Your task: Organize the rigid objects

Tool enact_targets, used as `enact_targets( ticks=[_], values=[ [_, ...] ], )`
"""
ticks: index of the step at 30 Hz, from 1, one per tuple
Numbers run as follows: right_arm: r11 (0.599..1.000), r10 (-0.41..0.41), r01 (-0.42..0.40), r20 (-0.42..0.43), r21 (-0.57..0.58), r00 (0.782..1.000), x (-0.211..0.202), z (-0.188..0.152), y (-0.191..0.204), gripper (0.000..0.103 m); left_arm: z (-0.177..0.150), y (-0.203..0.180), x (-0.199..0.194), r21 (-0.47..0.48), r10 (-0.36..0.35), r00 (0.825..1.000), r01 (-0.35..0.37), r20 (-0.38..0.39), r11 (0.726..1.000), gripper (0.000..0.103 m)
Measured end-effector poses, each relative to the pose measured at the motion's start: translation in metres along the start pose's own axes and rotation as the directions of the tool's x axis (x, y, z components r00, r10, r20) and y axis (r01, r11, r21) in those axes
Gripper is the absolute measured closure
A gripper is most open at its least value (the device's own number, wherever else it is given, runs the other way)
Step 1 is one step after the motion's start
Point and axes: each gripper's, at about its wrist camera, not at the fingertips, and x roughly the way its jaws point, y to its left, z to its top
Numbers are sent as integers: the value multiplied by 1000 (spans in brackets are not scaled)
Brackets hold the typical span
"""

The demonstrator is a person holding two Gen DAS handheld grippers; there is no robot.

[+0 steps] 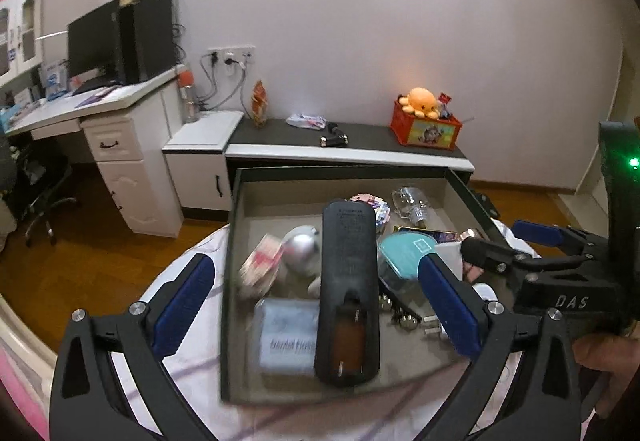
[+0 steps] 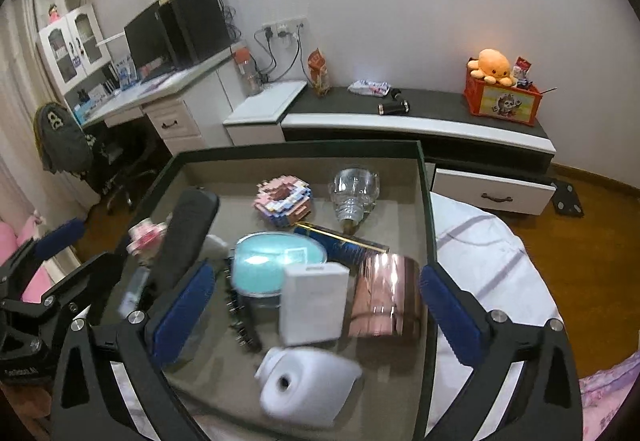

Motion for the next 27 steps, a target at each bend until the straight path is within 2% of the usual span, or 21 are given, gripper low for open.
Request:
enact_targets(
  ticks=[9, 18, 27],
  values=[
    [999, 2, -8, 129, 46, 992, -88, -40, 33, 0, -34, -4, -93, -10, 36, 998, -36, 57, 999, 0],
    [999, -32, 21, 243, 47, 970, -188, -90, 60, 0, -74, -2, -187, -64, 88, 989, -80, 117, 995, 0],
    [997, -77, 77, 311, 13, 947, -264, -140, 82, 0, -115, -17, -250, -49, 138, 981, -133, 135, 990, 0]
  ],
)
